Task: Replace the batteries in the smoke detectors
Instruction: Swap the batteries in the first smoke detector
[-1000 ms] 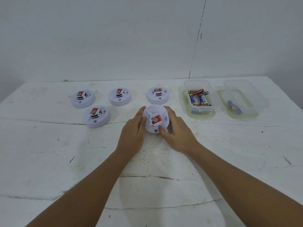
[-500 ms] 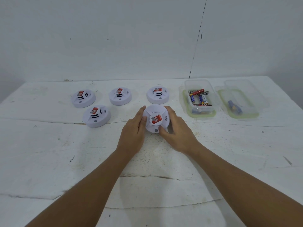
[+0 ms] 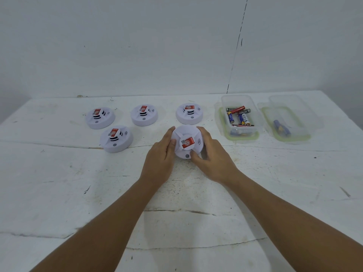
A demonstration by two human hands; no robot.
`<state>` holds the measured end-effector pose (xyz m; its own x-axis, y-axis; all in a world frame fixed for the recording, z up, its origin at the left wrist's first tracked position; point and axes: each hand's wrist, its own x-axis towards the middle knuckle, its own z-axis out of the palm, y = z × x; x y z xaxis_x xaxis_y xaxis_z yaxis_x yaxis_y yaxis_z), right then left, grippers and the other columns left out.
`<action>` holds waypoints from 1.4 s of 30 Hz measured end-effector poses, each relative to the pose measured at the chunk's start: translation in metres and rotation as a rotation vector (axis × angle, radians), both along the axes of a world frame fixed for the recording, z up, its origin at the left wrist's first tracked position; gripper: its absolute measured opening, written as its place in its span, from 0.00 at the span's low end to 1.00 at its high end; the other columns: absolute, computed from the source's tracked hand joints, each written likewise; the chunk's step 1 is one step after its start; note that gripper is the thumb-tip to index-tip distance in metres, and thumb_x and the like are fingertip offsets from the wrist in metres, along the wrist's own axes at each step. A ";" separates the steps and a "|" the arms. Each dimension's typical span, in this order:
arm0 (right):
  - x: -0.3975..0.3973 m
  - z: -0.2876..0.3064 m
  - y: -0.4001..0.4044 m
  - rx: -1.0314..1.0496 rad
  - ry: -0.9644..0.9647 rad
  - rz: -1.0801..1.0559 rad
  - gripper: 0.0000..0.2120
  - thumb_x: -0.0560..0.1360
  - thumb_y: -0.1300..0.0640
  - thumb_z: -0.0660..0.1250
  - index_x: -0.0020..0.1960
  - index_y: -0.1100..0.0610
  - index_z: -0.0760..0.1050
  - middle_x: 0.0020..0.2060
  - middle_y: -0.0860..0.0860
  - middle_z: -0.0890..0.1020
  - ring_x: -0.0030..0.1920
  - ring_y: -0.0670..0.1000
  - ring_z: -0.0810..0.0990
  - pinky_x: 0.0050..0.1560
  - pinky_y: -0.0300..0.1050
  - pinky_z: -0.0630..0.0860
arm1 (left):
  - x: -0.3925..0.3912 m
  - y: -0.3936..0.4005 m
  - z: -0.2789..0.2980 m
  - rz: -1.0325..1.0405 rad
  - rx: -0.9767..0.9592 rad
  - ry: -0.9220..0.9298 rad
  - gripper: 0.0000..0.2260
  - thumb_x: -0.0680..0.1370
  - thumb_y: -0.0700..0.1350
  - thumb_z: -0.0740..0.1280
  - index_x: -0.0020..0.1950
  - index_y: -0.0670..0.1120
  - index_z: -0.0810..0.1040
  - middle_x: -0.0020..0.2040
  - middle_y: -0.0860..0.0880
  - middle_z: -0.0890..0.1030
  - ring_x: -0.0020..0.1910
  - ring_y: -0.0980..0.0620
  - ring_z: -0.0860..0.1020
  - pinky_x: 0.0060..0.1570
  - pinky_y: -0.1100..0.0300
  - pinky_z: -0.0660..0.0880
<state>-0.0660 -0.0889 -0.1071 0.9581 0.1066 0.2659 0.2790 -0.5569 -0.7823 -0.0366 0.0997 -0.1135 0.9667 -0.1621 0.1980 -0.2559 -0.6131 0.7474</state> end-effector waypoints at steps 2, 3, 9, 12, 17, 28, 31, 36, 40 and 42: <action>0.001 0.000 0.000 0.003 0.002 0.006 0.26 0.79 0.52 0.68 0.75 0.42 0.65 0.56 0.39 0.82 0.51 0.46 0.83 0.47 0.53 0.82 | 0.000 0.000 0.001 0.000 -0.001 0.001 0.22 0.88 0.54 0.52 0.82 0.55 0.63 0.69 0.51 0.79 0.60 0.53 0.77 0.60 0.59 0.72; 0.001 -0.001 0.000 0.004 0.004 0.008 0.26 0.79 0.52 0.68 0.75 0.43 0.65 0.56 0.39 0.82 0.51 0.46 0.83 0.47 0.52 0.82 | 0.000 0.000 0.001 0.001 0.000 0.002 0.22 0.88 0.54 0.52 0.82 0.55 0.63 0.69 0.51 0.79 0.61 0.53 0.77 0.60 0.60 0.71; 0.001 -0.001 0.000 0.023 -0.006 0.012 0.26 0.79 0.53 0.68 0.74 0.44 0.65 0.56 0.38 0.82 0.50 0.43 0.82 0.43 0.36 0.76 | 0.000 0.000 0.001 -0.002 -0.002 -0.006 0.22 0.88 0.53 0.52 0.82 0.54 0.63 0.70 0.52 0.79 0.62 0.54 0.77 0.62 0.61 0.71; 0.001 0.000 0.000 0.029 -0.011 0.018 0.25 0.80 0.53 0.68 0.75 0.45 0.66 0.56 0.38 0.82 0.50 0.42 0.82 0.43 0.34 0.75 | 0.000 0.000 0.001 0.000 0.000 -0.009 0.22 0.88 0.53 0.52 0.82 0.54 0.63 0.70 0.51 0.79 0.62 0.53 0.77 0.62 0.60 0.72; 0.002 -0.001 0.000 0.023 -0.011 0.016 0.25 0.80 0.53 0.68 0.74 0.45 0.65 0.56 0.39 0.82 0.51 0.44 0.82 0.45 0.43 0.80 | 0.000 0.000 0.001 0.000 0.008 -0.011 0.22 0.88 0.53 0.52 0.83 0.53 0.63 0.71 0.51 0.78 0.62 0.54 0.76 0.61 0.62 0.70; 0.002 -0.002 -0.001 0.018 -0.019 0.015 0.25 0.80 0.53 0.68 0.75 0.44 0.65 0.56 0.39 0.82 0.48 0.44 0.82 0.43 0.40 0.78 | 0.000 0.000 0.001 -0.009 -0.003 -0.008 0.22 0.88 0.54 0.52 0.82 0.54 0.63 0.69 0.51 0.79 0.61 0.53 0.77 0.61 0.59 0.73; 0.003 -0.003 -0.001 0.013 -0.009 0.005 0.26 0.80 0.52 0.68 0.75 0.43 0.65 0.56 0.39 0.82 0.49 0.46 0.82 0.44 0.47 0.81 | 0.000 0.001 0.001 -0.014 -0.012 -0.009 0.22 0.88 0.53 0.52 0.82 0.54 0.63 0.70 0.51 0.79 0.62 0.53 0.77 0.62 0.59 0.73; 0.003 -0.005 -0.001 0.025 -0.011 0.008 0.25 0.80 0.53 0.68 0.74 0.43 0.66 0.58 0.38 0.81 0.53 0.45 0.82 0.47 0.46 0.80 | 0.002 0.001 -0.003 -0.025 -0.053 -0.022 0.21 0.88 0.53 0.53 0.82 0.54 0.64 0.73 0.53 0.76 0.68 0.58 0.74 0.65 0.67 0.68; 0.008 -0.012 -0.002 -0.053 0.001 -0.051 0.27 0.78 0.46 0.67 0.75 0.39 0.63 0.60 0.43 0.76 0.61 0.46 0.73 0.57 0.53 0.78 | 0.006 0.003 -0.005 -0.001 -0.048 -0.041 0.20 0.88 0.51 0.55 0.80 0.54 0.67 0.61 0.48 0.77 0.57 0.66 0.72 0.50 0.78 0.67; 0.007 -0.014 -0.002 -0.069 0.030 -0.086 0.30 0.77 0.43 0.65 0.77 0.37 0.59 0.60 0.46 0.73 0.62 0.45 0.68 0.59 0.48 0.75 | 0.009 0.005 -0.006 0.009 -0.065 -0.038 0.19 0.87 0.52 0.56 0.78 0.55 0.70 0.58 0.48 0.78 0.55 0.68 0.71 0.50 0.79 0.66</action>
